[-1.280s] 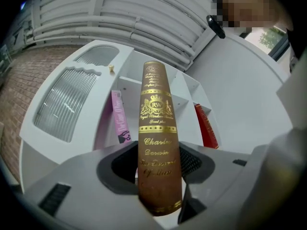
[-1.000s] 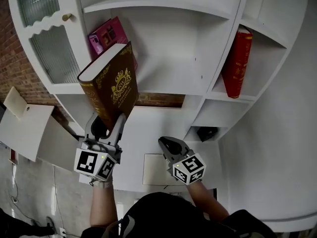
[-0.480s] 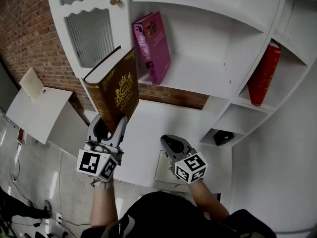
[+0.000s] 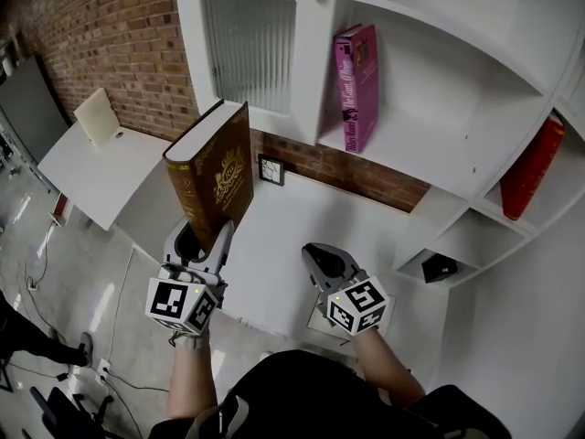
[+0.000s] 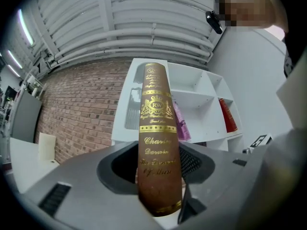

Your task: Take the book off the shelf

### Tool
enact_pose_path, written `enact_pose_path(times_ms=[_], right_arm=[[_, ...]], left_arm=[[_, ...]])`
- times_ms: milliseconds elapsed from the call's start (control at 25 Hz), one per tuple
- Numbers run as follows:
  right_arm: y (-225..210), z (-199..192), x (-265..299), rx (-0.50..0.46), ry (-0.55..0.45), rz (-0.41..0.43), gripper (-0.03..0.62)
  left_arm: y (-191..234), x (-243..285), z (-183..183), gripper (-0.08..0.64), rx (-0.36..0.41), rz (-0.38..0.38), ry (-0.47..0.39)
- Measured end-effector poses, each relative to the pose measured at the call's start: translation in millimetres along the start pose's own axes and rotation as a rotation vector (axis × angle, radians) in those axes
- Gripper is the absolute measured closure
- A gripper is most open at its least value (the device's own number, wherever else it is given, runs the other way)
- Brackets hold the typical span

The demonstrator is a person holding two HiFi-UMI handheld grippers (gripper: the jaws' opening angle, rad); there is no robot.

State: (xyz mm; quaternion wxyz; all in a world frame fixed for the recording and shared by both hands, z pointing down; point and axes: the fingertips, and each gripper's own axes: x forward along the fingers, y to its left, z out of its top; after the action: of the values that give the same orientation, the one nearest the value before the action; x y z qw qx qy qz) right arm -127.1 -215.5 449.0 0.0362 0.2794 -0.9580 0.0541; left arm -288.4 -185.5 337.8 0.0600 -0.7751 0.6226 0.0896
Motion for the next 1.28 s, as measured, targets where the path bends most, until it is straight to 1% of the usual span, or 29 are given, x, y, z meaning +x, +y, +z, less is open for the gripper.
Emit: enact_pose_path(times_ms=[200, 400, 520, 800, 1000, 1280], right_arm=[[31.3, -3.5, 23.9, -0.01, 0.014, 0.084, 0.557], [63.5, -10.8, 45.4, -0.025, 0.031, 0.175, 0.557], [82.4, -16.8, 56.2, -0.035, 0.043, 0.228, 0.557], [121.8, -21.8, 76.3, -0.053, 0.061, 0.322, 0.557], [144.9, -24.5, 86.5, -0.067, 0.074, 0.377, 0.557], [169.8, -30.5, 96.5, -0.077, 0.089, 0.434, 0.557]], left_arm=[[31.2, -38.3, -9.1, 0.337, 0.008, 0.1, 0.031], [55.5, -79.9, -27.3, 0.337, 0.021, 0.19, 0.062], [67.4, -104.3, -36.8, 0.337, 0.016, 0.242, 0.075], [87.6, -153.6, -50.9, 0.337, -0.005, 0.337, 0.099], [97.4, -181.4, -56.7, 0.337, 0.003, 0.401, 0.112], [103.1, -210.6, -67.7, 0.337, 0.006, 0.451, 0.136]])
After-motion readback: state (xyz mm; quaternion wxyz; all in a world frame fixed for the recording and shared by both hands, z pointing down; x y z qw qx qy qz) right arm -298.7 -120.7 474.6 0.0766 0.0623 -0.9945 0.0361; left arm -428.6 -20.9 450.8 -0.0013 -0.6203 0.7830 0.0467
